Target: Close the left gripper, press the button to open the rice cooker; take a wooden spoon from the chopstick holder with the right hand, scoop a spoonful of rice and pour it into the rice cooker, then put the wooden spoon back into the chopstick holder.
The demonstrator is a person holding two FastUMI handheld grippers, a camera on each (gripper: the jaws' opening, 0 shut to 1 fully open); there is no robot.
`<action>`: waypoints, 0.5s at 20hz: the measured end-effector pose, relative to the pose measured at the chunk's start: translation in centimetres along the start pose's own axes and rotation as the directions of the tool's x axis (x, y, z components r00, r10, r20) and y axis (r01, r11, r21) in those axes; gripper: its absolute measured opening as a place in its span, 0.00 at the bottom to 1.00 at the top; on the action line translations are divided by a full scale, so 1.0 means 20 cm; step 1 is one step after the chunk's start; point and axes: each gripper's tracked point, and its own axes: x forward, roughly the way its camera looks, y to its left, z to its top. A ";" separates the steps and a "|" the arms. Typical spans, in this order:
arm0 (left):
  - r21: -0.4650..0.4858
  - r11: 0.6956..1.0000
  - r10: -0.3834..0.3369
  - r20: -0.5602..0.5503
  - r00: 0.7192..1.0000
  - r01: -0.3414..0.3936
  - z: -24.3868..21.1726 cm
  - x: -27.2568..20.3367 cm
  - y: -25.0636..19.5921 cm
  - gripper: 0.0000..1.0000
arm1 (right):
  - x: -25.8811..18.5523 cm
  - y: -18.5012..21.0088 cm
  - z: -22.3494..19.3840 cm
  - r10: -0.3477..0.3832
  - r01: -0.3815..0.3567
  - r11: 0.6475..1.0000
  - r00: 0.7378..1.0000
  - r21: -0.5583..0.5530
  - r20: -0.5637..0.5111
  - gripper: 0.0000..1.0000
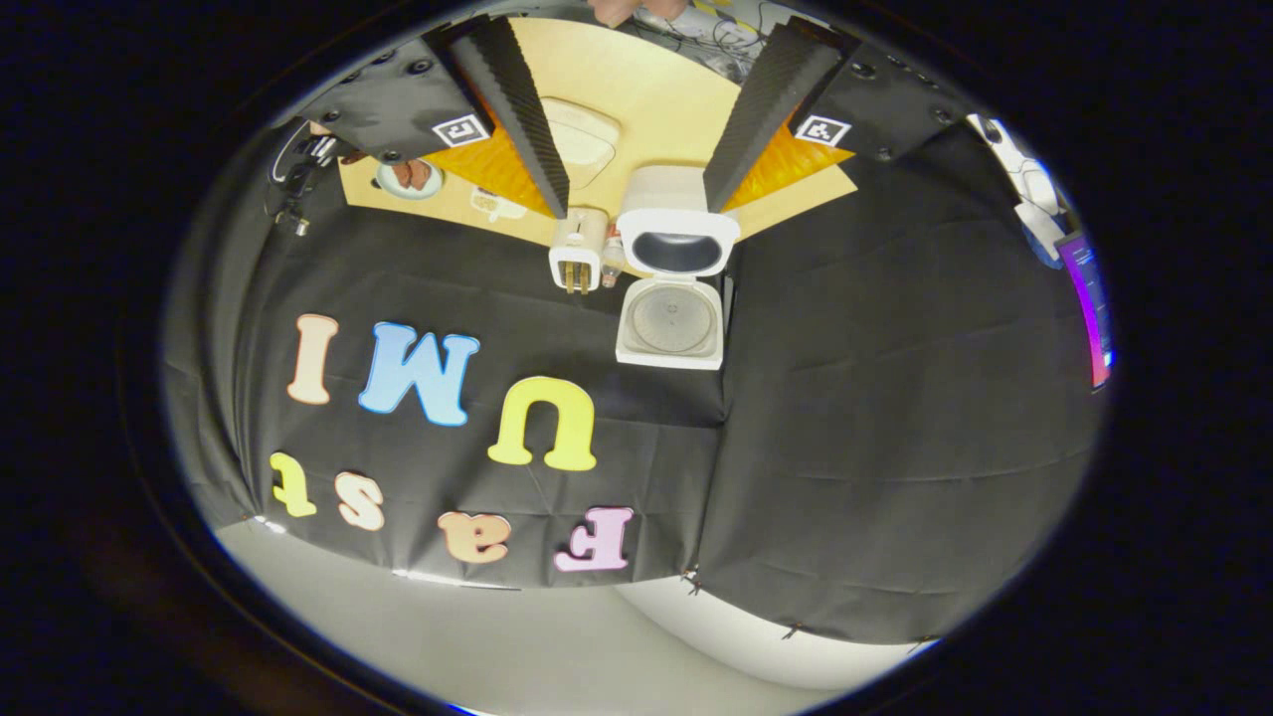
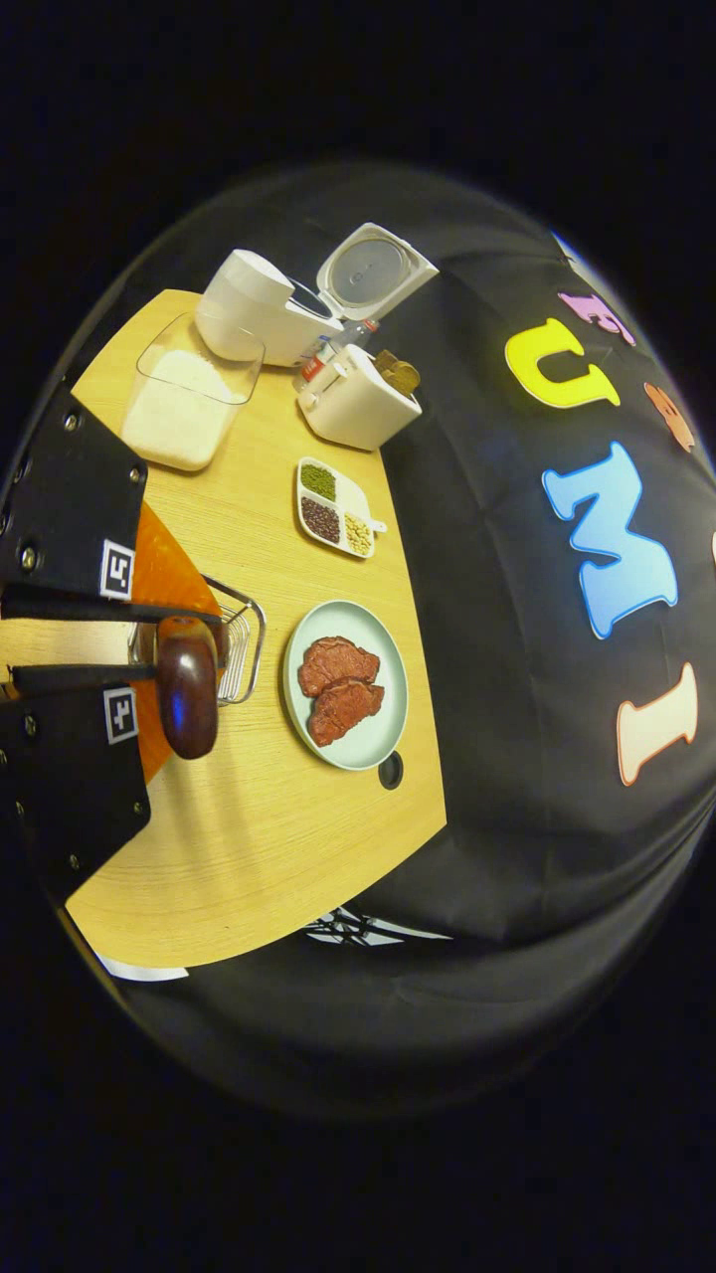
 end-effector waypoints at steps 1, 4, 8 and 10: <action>-0.002 1.000 -0.003 0.005 1.000 0.003 0.01 0.00 -0.02 0.92 | -0.01 0.00 -0.01 0.004 -0.004 1.000 1.000 -0.027 -0.001 0.18; -0.004 1.000 -0.015 0.018 1.000 0.015 0.02 0.01 -0.06 0.95 | -0.06 0.02 -0.03 0.013 -0.014 0.997 1.000 -0.082 -0.011 0.21; -0.014 0.999 -0.032 0.029 0.999 0.033 0.02 0.00 -0.11 0.91 | -0.14 0.05 -0.07 0.033 -0.036 0.997 0.998 -0.071 -0.051 0.25; -0.016 0.999 -0.039 0.045 0.998 0.040 0.04 0.01 -0.12 0.91 | -0.21 0.07 -0.11 0.051 -0.055 0.996 0.997 -0.068 -0.057 0.19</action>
